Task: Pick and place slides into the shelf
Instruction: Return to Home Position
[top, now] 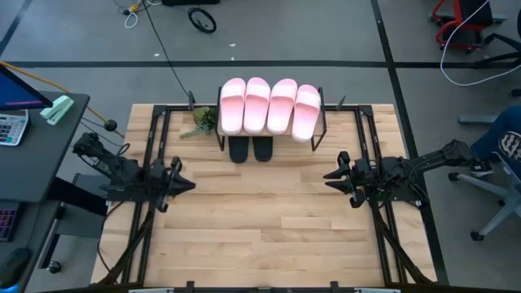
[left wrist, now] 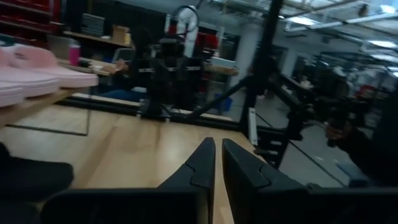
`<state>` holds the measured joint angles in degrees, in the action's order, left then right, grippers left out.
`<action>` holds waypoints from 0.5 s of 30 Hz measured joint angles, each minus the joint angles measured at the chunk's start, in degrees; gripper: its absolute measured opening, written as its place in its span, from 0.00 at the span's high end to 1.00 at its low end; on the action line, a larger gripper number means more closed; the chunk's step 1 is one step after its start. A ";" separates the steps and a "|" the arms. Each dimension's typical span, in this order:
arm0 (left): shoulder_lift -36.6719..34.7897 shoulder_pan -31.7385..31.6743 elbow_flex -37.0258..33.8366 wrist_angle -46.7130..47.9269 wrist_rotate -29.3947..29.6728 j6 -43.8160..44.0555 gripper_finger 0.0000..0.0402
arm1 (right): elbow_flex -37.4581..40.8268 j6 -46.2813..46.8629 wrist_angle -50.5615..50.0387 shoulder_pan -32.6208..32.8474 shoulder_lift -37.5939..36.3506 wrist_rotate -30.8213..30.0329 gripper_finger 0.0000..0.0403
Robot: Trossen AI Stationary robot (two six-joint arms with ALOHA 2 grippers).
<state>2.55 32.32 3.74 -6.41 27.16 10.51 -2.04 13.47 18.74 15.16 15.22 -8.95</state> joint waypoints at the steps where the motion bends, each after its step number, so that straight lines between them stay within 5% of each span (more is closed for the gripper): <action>1: 0.00 0.00 -0.04 0.04 -0.96 -0.55 0.91 | 0.00 0.00 0.00 0.00 0.00 0.00 0.73; 15: 0.03 0.00 -3.21 -2.56 -5.66 -2.15 0.95 | 0.00 0.17 -2.47 0.00 0.09 0.04 0.73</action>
<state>2.57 32.32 0.54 -8.97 21.50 8.36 -2.04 13.64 16.27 15.16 15.32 -8.91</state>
